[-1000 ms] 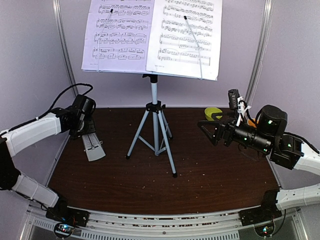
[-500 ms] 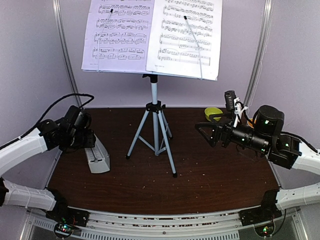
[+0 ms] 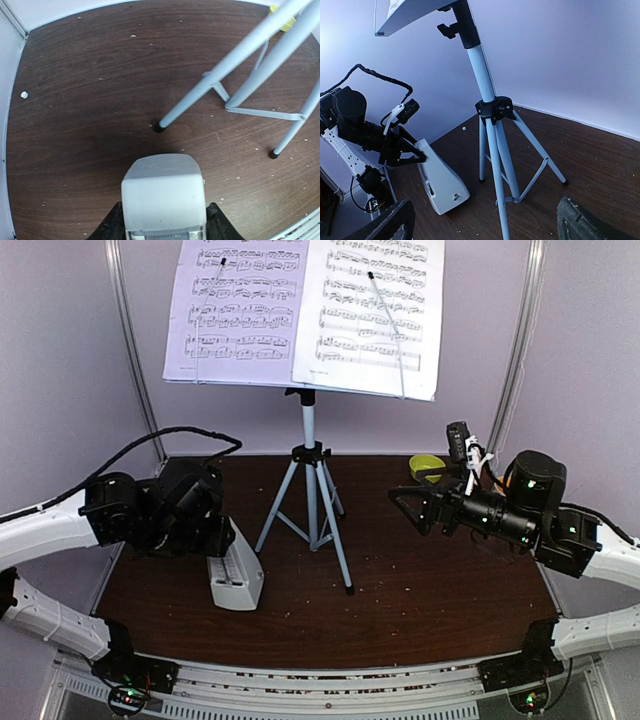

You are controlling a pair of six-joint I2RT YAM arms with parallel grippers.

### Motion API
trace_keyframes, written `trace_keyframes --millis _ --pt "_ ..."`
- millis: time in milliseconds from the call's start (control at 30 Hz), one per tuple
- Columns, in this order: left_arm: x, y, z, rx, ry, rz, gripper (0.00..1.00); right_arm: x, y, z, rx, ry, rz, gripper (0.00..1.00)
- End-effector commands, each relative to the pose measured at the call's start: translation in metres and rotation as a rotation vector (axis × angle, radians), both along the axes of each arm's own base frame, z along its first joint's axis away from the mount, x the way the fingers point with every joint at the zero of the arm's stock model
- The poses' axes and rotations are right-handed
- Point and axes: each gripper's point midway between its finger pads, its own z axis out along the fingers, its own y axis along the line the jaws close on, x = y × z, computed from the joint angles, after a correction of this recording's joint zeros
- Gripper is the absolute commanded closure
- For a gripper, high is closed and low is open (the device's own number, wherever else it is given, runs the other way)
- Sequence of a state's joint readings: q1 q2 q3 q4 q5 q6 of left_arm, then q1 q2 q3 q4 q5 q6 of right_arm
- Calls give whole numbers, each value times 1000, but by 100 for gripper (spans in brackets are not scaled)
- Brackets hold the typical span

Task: Set up the instrument practice props

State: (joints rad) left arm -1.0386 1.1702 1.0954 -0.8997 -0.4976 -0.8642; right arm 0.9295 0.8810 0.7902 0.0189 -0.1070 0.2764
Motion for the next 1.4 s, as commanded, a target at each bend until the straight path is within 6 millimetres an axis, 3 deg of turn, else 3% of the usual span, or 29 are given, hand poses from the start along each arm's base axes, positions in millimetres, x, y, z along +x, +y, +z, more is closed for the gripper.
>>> trace_keyframes --millis 0,233,367,533,767,967,1067,1200,1367 --pt "8 -44 29 -135 -77 24 85 -1 0 13 31 -21 10 0" --pt "6 -100 35 -199 -106 28 85 -3 -2 14 38 -19 12 0" --pt "5 -121 23 -206 -101 76 83 -4 -1 12 45 -12 17 0" --pt "6 -143 25 -221 -120 96 77 -5 0 9 52 0 26 0" --pt "3 -156 18 -231 -95 73 46 -3 -1 5 49 13 12 0" --pt "-2 -172 38 -280 -138 -78 14 10 -8 -4 51 65 -82 0" --pt "-4 -166 55 -312 -182 -121 3 19 -15 -9 61 109 -158 0" --pt "1 -123 73 -360 -238 -81 2 26 -16 -16 81 195 -258 0" --pt "19 -66 56 -414 -216 7 2 26 3 -29 12 303 -388 0"
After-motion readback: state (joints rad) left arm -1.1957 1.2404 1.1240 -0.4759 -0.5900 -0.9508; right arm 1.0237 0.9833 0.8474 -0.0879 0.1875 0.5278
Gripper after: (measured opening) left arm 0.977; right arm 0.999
